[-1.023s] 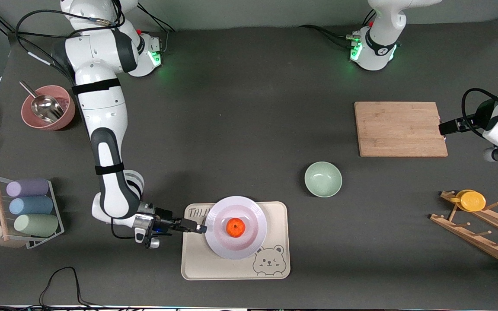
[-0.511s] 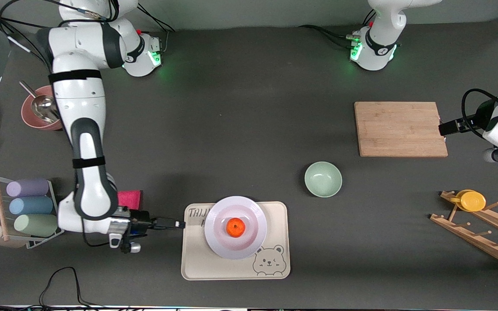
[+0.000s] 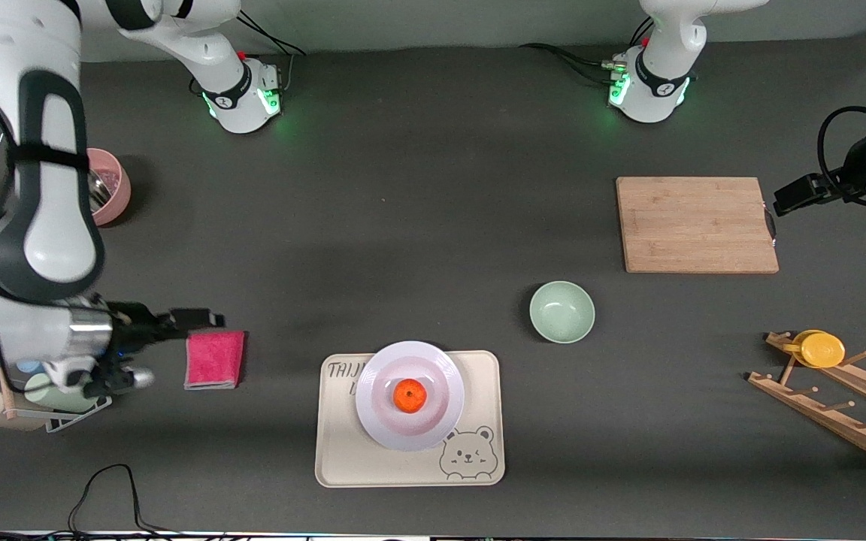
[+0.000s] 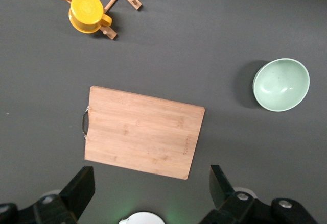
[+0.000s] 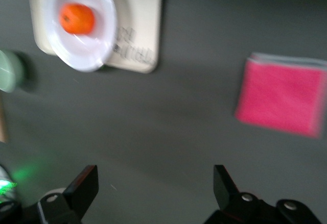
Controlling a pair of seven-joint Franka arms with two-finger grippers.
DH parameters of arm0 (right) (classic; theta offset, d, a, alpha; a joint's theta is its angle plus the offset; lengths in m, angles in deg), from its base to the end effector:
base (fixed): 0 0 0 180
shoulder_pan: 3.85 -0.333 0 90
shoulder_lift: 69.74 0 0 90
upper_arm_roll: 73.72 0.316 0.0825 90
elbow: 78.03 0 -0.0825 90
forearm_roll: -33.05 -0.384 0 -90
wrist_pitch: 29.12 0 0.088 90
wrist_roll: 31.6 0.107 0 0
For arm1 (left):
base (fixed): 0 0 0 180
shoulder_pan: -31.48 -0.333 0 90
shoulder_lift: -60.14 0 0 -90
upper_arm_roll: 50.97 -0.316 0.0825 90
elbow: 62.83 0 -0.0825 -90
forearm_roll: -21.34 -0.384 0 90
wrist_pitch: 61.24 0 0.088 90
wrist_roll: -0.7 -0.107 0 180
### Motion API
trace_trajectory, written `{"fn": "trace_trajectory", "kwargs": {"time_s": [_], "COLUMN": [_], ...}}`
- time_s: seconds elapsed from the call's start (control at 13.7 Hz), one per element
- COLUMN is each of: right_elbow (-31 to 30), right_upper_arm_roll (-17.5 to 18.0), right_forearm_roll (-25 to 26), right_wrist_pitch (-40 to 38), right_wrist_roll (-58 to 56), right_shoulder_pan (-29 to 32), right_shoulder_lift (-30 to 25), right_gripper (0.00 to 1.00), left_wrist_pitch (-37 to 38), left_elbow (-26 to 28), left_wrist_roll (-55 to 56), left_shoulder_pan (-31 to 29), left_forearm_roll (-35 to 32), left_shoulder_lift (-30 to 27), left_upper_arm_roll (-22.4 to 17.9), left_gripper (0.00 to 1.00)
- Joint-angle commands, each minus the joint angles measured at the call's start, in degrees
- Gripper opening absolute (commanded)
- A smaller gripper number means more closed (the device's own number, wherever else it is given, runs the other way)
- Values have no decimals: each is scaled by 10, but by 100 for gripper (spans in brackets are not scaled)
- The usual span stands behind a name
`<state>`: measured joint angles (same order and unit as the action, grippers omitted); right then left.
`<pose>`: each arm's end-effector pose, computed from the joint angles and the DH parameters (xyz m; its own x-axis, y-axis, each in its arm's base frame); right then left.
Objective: Place orange and plate with both arms
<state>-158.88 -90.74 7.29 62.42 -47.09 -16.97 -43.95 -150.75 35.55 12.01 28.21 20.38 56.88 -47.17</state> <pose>0.6634 0.0330 0.4392 0.9729 0.1727 -0.1538 0.1088 -0.9288 -0.3543 0.5314 -0.0040 0.5859 0.9779 0.1876 -0.0920 0.1847 -0.9820 -0.0393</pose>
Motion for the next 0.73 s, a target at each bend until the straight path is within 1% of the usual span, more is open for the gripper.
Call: {"fn": "trace_trajectory", "kwargs": {"time_s": [0.0, 0.07, 0.15, 0.29, 0.37, 0.44, 0.66], "right_elbow": [-78, -77, -76, -77, -78, -77, -76], "right_upper_arm_roll": [8, 12, 28, 87, 99, 102, 101], "right_forearm_roll": [99, 134, 162, 218, 227, 228, 230], "right_wrist_pitch": [-25, -35, -45, -52, -58, -63, -64], "right_wrist_roll": [39, 52, 66, 90, 92, 93, 93], "right_shoulder_pan": [-3, -2, 10, 52, 63, 69, 78], "right_shoulder_lift": [-109, -126, -142, -174, -185, -191, -202], "right_gripper": [100, 100, 100, 100, 100, 100, 100], "left_wrist_pitch": [-44, -38, -37, -38, -37, -36, -35], "left_elbow": [96, 95, 95, 89, 81, 72, 70], "left_wrist_roll": [-10, -10, -10, -15, -19, -19, -19], "left_shoulder_pan": [12, 12, 12, 12, 12, 8, 4], "left_forearm_roll": [12, 12, 11, 7, 6, 6, 9], "left_shoulder_lift": [-67, -72, -76, -73, -70, -67, -67], "left_upper_arm_roll": [-15, -20, -20, -20, -20, -18, -15], "left_gripper": [100, 100, 100, 100, 100, 100, 100]}}
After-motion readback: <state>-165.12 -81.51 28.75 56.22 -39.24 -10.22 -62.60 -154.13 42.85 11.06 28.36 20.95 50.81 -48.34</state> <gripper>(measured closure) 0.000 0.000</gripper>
